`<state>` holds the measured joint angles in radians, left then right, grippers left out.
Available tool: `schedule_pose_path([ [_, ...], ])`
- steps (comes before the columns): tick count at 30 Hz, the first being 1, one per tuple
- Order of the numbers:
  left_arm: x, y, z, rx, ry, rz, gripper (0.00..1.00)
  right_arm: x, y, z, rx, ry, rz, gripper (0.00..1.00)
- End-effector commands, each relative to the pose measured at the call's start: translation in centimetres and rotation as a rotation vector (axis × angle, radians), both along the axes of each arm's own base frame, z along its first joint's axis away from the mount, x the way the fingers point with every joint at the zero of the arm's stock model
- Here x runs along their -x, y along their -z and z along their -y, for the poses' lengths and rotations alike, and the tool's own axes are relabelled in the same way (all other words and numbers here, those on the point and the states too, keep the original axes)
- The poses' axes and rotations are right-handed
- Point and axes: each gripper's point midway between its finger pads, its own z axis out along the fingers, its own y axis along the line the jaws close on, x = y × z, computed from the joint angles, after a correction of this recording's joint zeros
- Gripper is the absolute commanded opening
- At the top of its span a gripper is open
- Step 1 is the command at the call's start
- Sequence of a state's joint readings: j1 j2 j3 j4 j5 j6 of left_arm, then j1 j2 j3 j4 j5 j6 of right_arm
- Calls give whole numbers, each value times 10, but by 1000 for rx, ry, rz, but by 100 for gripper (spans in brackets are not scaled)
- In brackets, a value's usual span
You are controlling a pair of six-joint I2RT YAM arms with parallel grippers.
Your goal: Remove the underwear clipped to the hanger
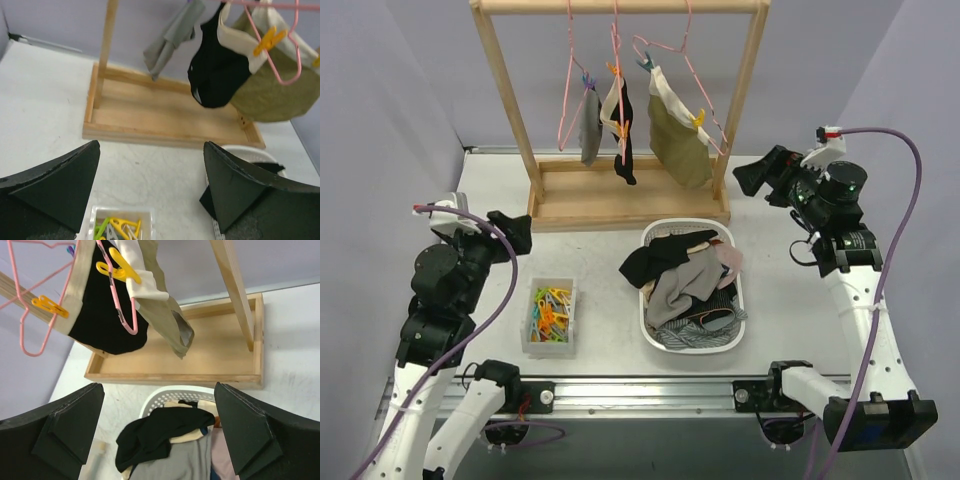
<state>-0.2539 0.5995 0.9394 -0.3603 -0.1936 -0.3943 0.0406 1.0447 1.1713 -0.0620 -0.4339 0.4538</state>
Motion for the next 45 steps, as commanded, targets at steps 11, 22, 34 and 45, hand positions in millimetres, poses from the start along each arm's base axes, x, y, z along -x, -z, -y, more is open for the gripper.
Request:
schedule_pose_path([
  [11, 43, -4, 57, -51, 372, 18, 94, -38, -62, -12, 346, -7, 93, 100],
  [22, 40, 16, 56, -57, 362, -52, 94, -69, -60, -41, 645, 50, 82, 100],
  [34, 47, 21, 51, -84, 357, -66, 94, -105, -37, -68, 693, -55, 5, 81],
  [45, 49, 22, 51, -89, 360, -71, 93, -113, -11, -79, 705, -134, -62, 57],
])
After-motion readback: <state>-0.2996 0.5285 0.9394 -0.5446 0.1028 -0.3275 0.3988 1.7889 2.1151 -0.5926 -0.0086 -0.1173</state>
